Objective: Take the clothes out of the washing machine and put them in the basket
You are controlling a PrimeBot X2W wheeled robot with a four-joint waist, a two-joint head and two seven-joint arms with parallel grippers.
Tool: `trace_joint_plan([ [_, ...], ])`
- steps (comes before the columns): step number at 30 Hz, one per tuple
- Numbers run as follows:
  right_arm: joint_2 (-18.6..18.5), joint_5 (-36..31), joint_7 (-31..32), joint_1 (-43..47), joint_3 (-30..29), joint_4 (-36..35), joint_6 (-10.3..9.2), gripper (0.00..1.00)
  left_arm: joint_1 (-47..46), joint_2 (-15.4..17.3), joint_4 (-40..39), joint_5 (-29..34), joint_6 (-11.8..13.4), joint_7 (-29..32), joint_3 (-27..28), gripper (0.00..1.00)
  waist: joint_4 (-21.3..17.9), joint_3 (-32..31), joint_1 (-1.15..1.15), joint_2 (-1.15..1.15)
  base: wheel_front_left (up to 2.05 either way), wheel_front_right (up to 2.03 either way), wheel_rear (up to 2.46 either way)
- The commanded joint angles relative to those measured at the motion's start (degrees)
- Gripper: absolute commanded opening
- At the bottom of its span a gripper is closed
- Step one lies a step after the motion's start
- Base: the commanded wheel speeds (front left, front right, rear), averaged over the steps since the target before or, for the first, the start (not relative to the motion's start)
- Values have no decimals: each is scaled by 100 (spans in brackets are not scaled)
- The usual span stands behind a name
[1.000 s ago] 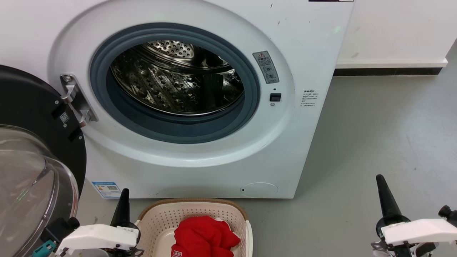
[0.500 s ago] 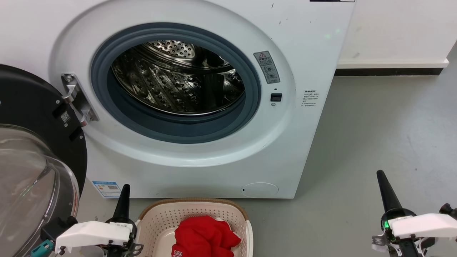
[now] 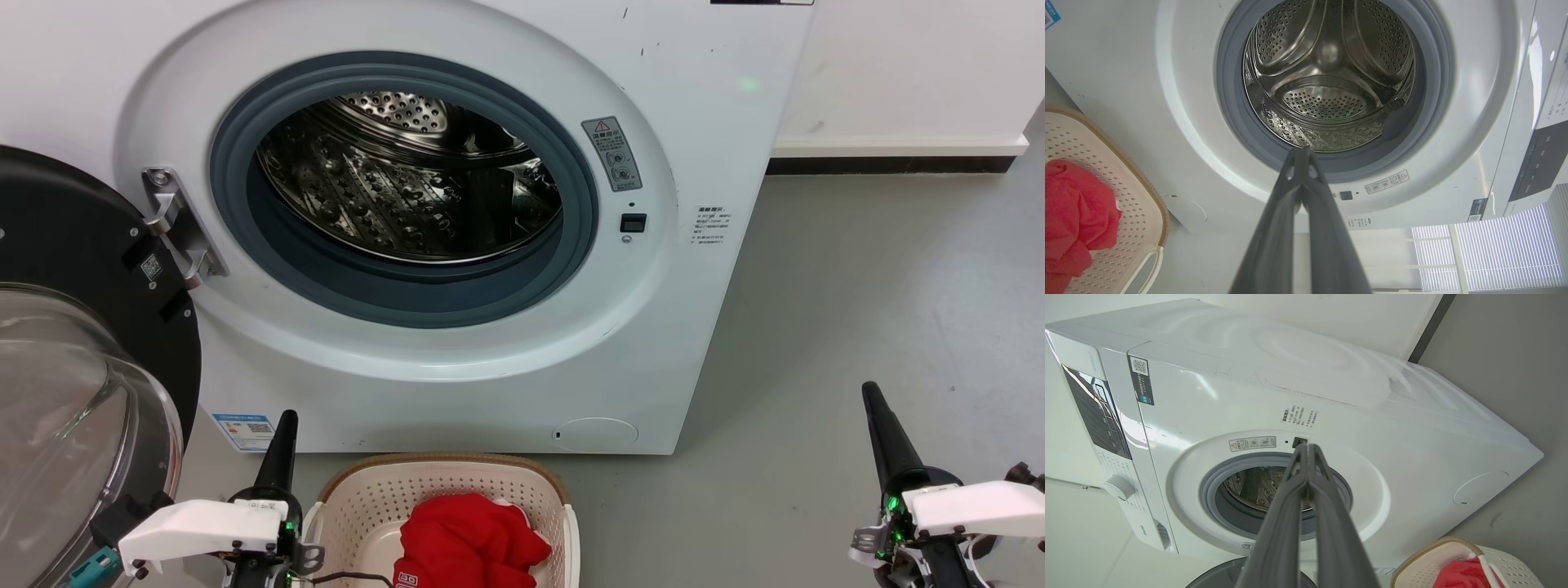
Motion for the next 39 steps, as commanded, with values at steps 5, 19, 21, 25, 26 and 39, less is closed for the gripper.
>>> trace_joint_plan([
  [5,-16,382,101,-162,-36,42,1,0,-137,-4,13,-368,-69,89,34,0,6,0,0,0,0,0,0],
  [19,3,1032,277,-247,-99,131,1,0,-209,-7,60,-1034,-149,248,89,0,21,0,0,0,0,0,0],
  [21,7,1122,297,-262,-107,146,1,0,-223,-7,67,-1116,-164,263,97,0,23,0,0,0,0,0,0],
  [25,11,1247,339,-289,-119,165,0,0,-239,-8,77,-1250,-174,300,106,0,26,0,0,0,0,0,0],
  [26,12,1290,351,-298,-122,170,0,0,-248,-8,79,-1294,-183,303,110,0,27,0,0,0,0,0,0],
  [39,35,1608,447,-329,-167,218,0,0,-269,-9,101,-1631,-220,388,136,0,36,0,0,0,0,0,0],
])
